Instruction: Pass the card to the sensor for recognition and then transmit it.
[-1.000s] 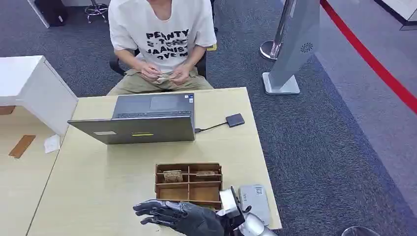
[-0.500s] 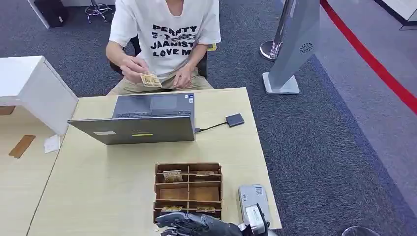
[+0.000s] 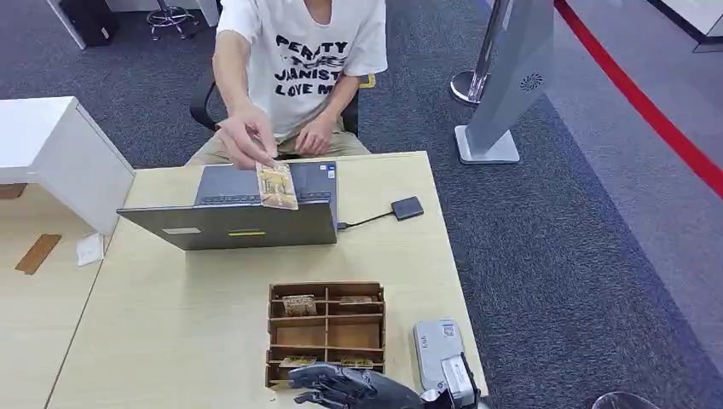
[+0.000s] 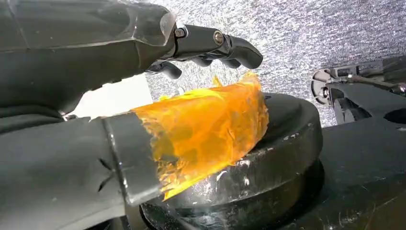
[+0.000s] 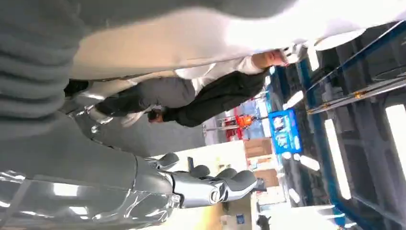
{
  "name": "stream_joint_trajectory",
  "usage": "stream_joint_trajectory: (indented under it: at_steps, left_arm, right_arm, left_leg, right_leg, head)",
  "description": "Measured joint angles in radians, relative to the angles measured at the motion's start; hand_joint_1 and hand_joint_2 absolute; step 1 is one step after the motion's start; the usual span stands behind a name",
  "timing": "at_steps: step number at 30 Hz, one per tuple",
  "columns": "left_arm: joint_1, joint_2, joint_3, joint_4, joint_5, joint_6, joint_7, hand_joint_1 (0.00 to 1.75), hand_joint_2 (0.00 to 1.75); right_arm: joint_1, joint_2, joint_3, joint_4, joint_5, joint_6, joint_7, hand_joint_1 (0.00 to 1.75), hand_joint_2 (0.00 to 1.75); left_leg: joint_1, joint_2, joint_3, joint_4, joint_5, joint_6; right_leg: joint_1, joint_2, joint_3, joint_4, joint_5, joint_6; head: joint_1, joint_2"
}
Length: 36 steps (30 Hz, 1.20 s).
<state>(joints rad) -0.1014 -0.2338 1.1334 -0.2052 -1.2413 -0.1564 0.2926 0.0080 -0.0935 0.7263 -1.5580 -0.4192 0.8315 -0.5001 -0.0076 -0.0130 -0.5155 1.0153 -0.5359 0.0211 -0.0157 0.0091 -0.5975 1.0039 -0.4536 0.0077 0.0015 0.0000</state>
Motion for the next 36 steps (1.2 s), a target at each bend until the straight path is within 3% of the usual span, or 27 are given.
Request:
stream_joint_trajectory:
  at_steps: [1,4,8,16,21,23,27,30,36]
  left_arm:
    - [0.0,0.0,0.0,0.0,0.001,0.0,0.0,0.0,0.0]
    - [0.0,0.0,0.0,0.0,0.005,0.004,0.0,0.0,0.0]
    - [0.0,0.0,0.0,0.0,0.006,0.011,0.0,0.0,0.0]
    - [0.0,-0.002,-0.004,0.0,-0.019,0.02,-0.002,0.0,0.0]
    - [0.0,-0.005,-0.013,0.0,-0.032,0.021,-0.002,0.0,0.0]
    - [0.0,-0.006,-0.018,0.0,-0.036,0.021,-0.002,0.0,0.0]
    - [0.0,0.0,-0.027,0.0,-0.042,-0.023,-0.041,0.0,0.0]
    - [0.0,0.005,-0.04,0.0,-0.056,-0.035,-0.043,0.0,0.0]
    - [-0.005,0.007,-0.062,0.0,-0.073,-0.04,-0.034,0.0,0.0]
  right_arm:
    - [0.003,0.0,-0.008,-0.004,0.021,-0.038,0.014,0.0,1.75]
    - [0.005,0.0,-0.041,-0.03,0.129,-0.238,0.051,0.0,1.75]
    - [-0.015,0.0,-0.072,-0.078,0.289,-0.453,0.056,0.0,1.75]
    - [-0.083,0.001,-0.077,-0.228,0.776,-1.027,0.065,0.0,1.75]
    - [-0.11,0.003,-0.059,-0.258,0.992,-1.256,0.087,0.0,1.75]
    - [-0.119,0.003,-0.055,-0.26,1.051,-1.324,0.097,0.0,1.75]
    - [-0.146,0.003,-0.037,-0.259,1.157,-1.393,0.14,0.0,1.75]
    - [-0.182,0.01,-0.021,-0.237,1.285,-1.456,0.207,0.0,1.75]
    - [-0.271,0.038,0.01,-0.163,1.421,-1.458,0.286,0.0,1.75]
  left_leg:
    - [0.0,0.0,0.0,0.0,0.0,0.0]
    - [0.0,0.0,0.0,0.0,0.0,0.0]
    - [0.0,0.0,0.0,0.0,0.0,0.0]
    - [0.0,0.0,0.0,0.0,0.0,0.0]
    - [0.0,0.0,0.0,0.0,0.0,0.0]
    - [0.0,0.0,0.0,0.0,0.0,0.0]
    - [0.0,0.0,0.0,0.0,0.0,0.0]
    - [0.0,0.0,0.0,0.0,0.0,0.0]
    - [0.0,0.0,0.0,0.0,0.001,0.0]
  right_leg:
    - [0.0,0.0,0.0,0.0,0.0,0.0]
    - [0.0,0.0,0.0,0.0,0.0,0.0]
    - [0.0,0.0,0.0,0.0,0.0,0.0]
    - [0.0,0.0,0.0,0.0,0.0,0.0]
    - [0.0,0.0,0.0,0.0,0.0,0.0]
    - [0.0,0.0,0.0,0.0,0.0,0.0]
    - [0.0,0.0,0.0,0.0,0.0,0.0]
    - [0.0,0.0,0.0,0.0,0.001,0.0]
    - [0.0,0.0,0.0,0.001,0.001,0.0]
  head:
    - [0.0,0.0]
    - [0.0,0.0]
    - [0.0,0.0]
    - [0.0,0.0]
    - [0.0,0.0]
    - [0.0,0.0]
    - [0.0,0.0]
    - [0.0,0.0]
    - [0.0,0.0]
